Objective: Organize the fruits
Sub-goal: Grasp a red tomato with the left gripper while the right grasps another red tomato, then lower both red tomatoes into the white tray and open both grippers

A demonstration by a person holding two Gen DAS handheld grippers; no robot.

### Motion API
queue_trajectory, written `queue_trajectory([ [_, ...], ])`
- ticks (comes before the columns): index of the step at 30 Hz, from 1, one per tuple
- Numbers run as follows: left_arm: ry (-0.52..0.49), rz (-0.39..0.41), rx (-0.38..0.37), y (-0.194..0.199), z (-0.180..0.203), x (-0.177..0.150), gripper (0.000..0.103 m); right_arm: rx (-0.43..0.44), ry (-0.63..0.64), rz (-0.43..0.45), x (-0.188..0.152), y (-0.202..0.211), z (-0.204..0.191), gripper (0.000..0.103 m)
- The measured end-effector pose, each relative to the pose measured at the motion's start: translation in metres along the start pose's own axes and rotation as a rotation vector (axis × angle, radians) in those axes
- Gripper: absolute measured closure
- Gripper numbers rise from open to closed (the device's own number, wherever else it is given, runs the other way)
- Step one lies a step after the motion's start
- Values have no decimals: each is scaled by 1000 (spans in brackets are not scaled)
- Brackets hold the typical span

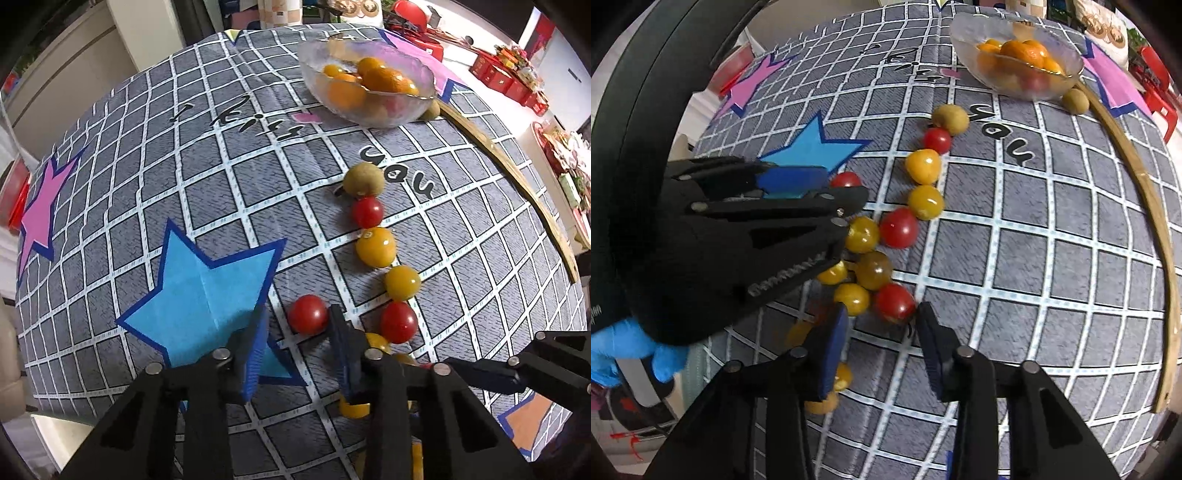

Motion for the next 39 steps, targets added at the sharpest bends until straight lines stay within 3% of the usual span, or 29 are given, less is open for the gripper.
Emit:
queue_trajectory([
  [3,-9,-2,-11,0,5,1,81,42,-30,-2,8,-2,-1,80],
  [4,-8,-3,-13,0,4,0,81,43,-36,1,9,0,1,96],
  [6,3,-6,-14,1,6,-2,81,47,-55,-4,10,0,4,98],
  [16,70,-3,-15,18,-13,-27,81,50,-106,-8,5,5,18,97],
  [19,83,5,-11,27,-14,-36,81,44,-80,-11,7,0,15,91],
  [26,142,19,-5,47,-26,-61,81,20,4,-7,0,-8,-2,91],
  [32,181,34,9,66,-35,-83,81,-32,52,22,7,-9,-7,67],
  [39,224,38,24,77,-45,-104,81,-25,43,29,14,-11,-7,67],
])
Point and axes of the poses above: each gripper's, at about its wrist camera, not at the fingertips, and y roughly against the way its jaws point, z to its right, x to its top, the point moved 5 cm from there along -y, roughly the way its jaws point, and after that the axes turned 1 degree about -x, right-handed, at the moved point
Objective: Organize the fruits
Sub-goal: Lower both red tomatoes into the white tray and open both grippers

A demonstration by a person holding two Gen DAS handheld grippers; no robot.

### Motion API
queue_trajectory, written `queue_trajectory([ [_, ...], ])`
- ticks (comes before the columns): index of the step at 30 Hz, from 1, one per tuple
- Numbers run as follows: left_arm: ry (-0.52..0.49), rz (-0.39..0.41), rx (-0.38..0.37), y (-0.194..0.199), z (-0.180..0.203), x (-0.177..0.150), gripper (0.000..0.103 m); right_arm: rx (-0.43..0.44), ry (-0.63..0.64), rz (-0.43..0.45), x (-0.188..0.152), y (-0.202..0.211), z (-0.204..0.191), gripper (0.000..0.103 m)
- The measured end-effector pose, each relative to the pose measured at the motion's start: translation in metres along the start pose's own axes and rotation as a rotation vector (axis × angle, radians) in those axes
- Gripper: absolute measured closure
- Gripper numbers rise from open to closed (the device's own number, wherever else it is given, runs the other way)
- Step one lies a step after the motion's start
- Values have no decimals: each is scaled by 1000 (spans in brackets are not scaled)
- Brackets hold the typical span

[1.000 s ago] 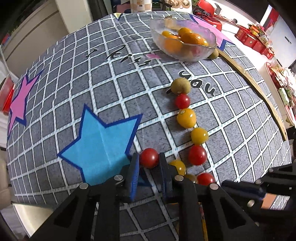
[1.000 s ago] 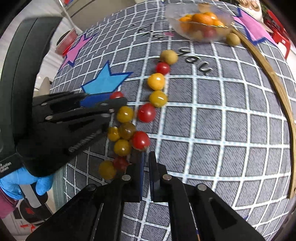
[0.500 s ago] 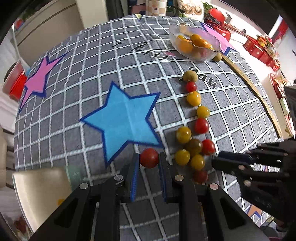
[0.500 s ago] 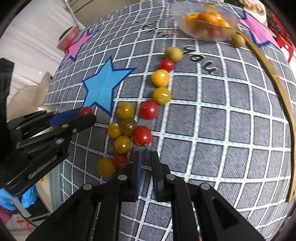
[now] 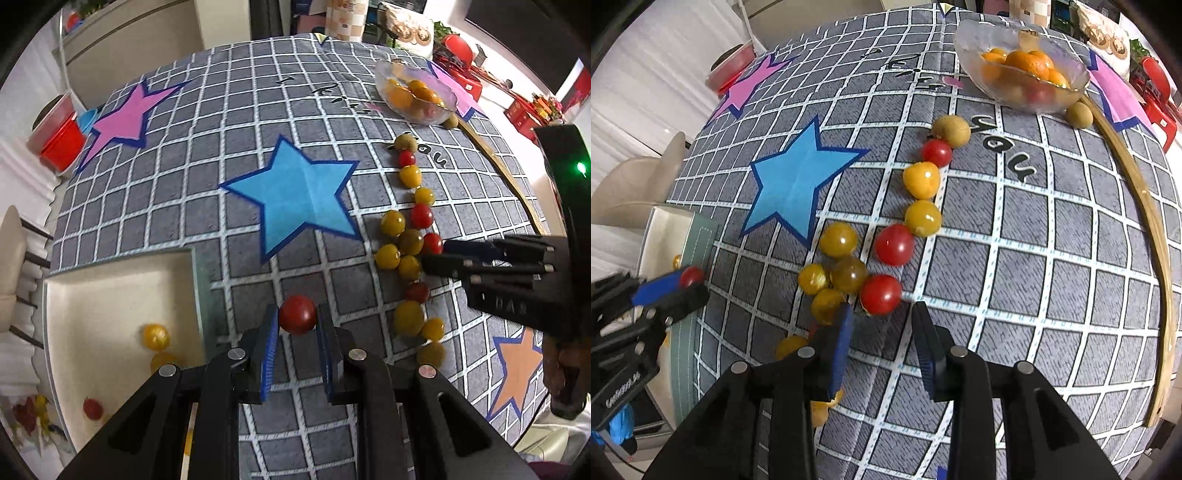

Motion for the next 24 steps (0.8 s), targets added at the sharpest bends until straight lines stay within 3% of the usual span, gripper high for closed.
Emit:
queue_trajectory([
  [8,35,9,8,13,-14,-12,81,29,-25,-34,5,-2,-2,79],
  [16,65,23,17,33,-30,-31,81,36,-33,-75,-21,22,-12,79],
  [24,146,9,41,52,-63,-77,81,83,-21,-108,-47,47,-50,79],
])
Point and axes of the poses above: each gripper's, at about its wrist camera, not at the fingertips, and y roughly against the way its jaws point, z to its right, x to its top, the point moved 5 cm from there along -y, roughly the way its jaws point, and after that the axes turned 1 degree about -x, right-handed, at the moved point
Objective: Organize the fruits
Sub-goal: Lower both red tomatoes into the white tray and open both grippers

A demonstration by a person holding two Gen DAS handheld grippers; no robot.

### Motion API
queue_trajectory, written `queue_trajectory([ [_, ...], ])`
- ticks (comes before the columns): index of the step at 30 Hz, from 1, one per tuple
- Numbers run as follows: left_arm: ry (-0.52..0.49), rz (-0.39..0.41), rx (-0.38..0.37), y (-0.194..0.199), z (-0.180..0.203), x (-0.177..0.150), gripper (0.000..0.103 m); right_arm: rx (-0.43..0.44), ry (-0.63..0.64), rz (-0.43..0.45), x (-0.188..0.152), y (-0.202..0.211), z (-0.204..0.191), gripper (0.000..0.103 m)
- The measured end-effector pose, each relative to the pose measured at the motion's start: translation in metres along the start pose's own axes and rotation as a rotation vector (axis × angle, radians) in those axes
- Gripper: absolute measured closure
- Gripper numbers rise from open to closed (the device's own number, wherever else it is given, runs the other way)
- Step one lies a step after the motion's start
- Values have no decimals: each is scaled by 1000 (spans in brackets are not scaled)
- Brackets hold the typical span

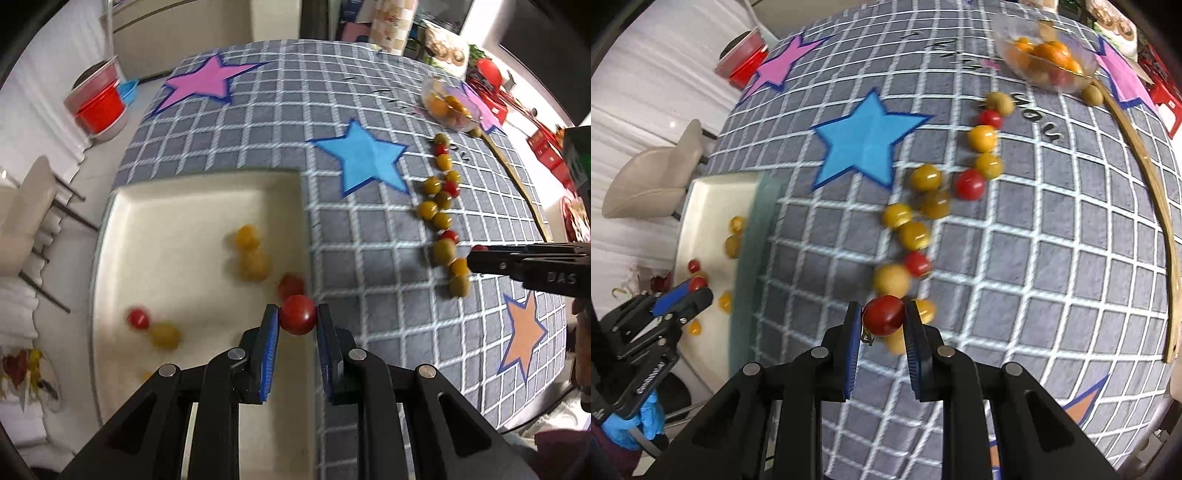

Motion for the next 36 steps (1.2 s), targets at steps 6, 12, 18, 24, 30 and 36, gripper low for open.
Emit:
queue_trajectory([
  [6,102,-4,42,10,-48,-27,81,27,70,-20,-3,0,-47,79],
  [12,209,-7,101,11,-98,-48,81,53,174,-44,4,-10,-103,79],
  [18,311,-13,162,5,-138,-67,81,73,263,-85,10,-31,-150,79],
  [24,371,-41,196,-11,-163,-79,81,57,338,-136,8,-60,-182,79],
  [30,373,-73,191,-24,-167,-88,81,17,369,-158,9,-83,-191,79],
  [36,348,-79,202,-31,-167,-87,81,-27,397,-172,7,-100,-192,78],
])
Point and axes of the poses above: each gripper's, at about its wrist camera, not at the fingertips, and y roughly against the way its jaws point, z to its right, x to its top, the point moved 5 cm from there along -y, roughly the way its jaws point, and after that the axes turned 1 degree about -x, right-handed, at the moved point
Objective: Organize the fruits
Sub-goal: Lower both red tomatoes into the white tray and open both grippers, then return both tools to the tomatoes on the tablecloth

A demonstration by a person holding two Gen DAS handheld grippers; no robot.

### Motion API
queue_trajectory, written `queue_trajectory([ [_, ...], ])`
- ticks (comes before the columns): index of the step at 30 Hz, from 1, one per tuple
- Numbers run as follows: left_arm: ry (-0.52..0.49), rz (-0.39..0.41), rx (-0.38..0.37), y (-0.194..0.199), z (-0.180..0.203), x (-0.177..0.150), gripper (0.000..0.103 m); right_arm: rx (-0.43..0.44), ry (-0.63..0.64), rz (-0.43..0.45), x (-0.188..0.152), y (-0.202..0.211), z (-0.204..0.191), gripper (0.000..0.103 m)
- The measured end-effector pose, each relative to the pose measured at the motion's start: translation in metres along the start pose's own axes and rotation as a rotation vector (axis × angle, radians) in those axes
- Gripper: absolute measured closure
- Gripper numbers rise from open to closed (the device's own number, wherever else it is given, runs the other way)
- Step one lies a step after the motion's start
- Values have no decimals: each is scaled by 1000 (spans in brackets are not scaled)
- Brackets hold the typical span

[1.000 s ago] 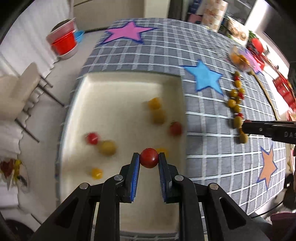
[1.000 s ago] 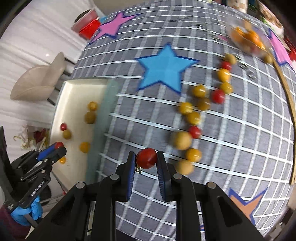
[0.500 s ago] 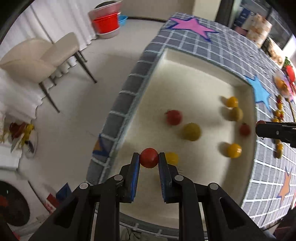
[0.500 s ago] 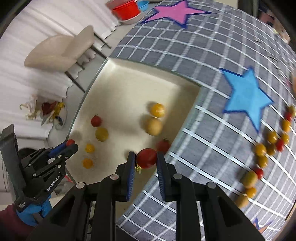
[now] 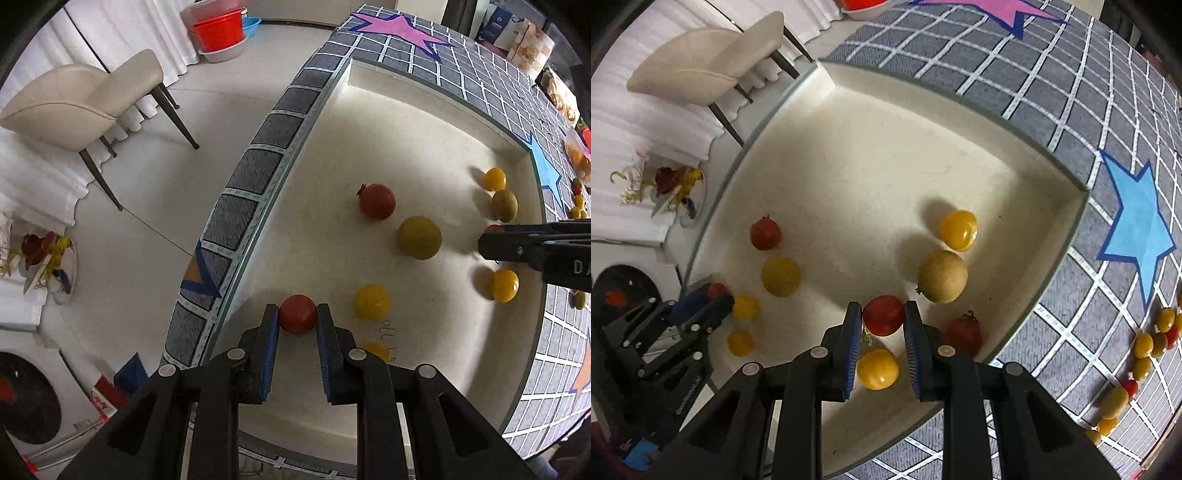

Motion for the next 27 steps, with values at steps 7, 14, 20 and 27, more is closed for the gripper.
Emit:
queue_trajectory([
  [7,-49,2,23,2,5,0,81,-17,34,6,4,0,-6,73],
  [14,-69,-1,33,5,11,-2,40,11,-1,14,9,0,-11,47],
  [20,-122,12,39,14,27,-4,31,31,-29,81,8,27,-4,22],
  [27,-212,53,20,42,57,6,31,9,-146,134,-18,62,37,18],
])
Point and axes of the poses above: each gripper's, at about its wrist camera, not at the fingertips, and y roughly against the way its jaws point, z to its right, x to its top, the point moved 5 cm from there along -y, roughly the way its jaws point, and after that the axes turned 1 degree about -x, right-handed, at the moved point
